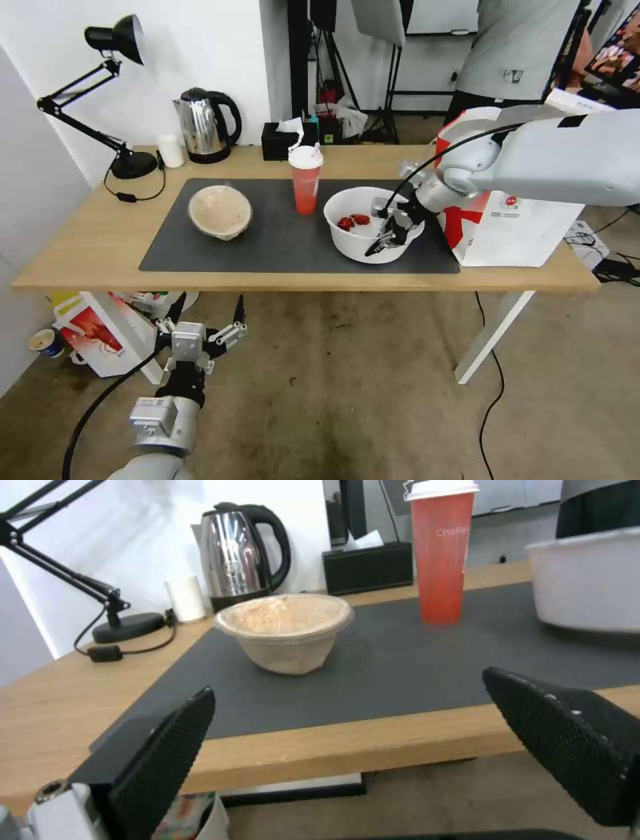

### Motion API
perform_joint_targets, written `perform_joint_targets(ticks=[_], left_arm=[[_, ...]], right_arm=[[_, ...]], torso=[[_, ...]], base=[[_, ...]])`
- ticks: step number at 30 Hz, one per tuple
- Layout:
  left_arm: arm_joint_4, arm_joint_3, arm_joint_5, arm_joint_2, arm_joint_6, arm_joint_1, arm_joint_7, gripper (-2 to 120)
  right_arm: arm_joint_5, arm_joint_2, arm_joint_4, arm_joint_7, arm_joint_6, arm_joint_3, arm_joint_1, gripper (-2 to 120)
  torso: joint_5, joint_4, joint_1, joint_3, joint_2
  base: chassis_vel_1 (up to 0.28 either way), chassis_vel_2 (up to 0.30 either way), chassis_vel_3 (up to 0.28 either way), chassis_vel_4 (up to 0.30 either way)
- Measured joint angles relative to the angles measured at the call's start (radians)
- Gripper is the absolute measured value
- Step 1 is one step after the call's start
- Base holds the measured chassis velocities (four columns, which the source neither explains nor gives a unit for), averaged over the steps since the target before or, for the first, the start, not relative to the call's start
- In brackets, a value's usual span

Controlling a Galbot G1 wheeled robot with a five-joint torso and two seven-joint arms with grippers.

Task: Pick up the trash from the table and place it into the takeout bag.

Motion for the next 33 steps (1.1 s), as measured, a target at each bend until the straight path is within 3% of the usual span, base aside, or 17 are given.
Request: perform_joint_targets(ticks=[11, 19, 33], left_arm=[[0.0, 0.0, 0.0, 0.0, 0.0, 0.0, 0.0, 100], [0.0, 0.0, 0.0, 0.0, 0.0, 0.0, 0.0, 100], [0.0, 0.0, 0.0, 0.0, 0.0, 0.0, 0.0, 100]], right_arm=[[-0.055, 0.07, 0.09, -0.041, 0.0, 0.075, 0.061, 0], [-0.023, 0.124, 0.158, 0.022, 0.028, 0.158, 0.066, 0], [-0.021, 0.133, 0.183, 0.006, 0.039, 0.217, 0.105, 0]], torso=[[-0.0002, 0.0, 0.0, 0.0, 0.0], [0.0002, 0.0, 0.0, 0.0, 0.0], [-0.0001, 0.0002, 0.0, 0.0, 0.0]], base=[[0.0, 0.0, 0.0, 0.0], [0.0, 0.0, 0.0, 0.0], [0.0, 0.0, 0.0, 0.0]])
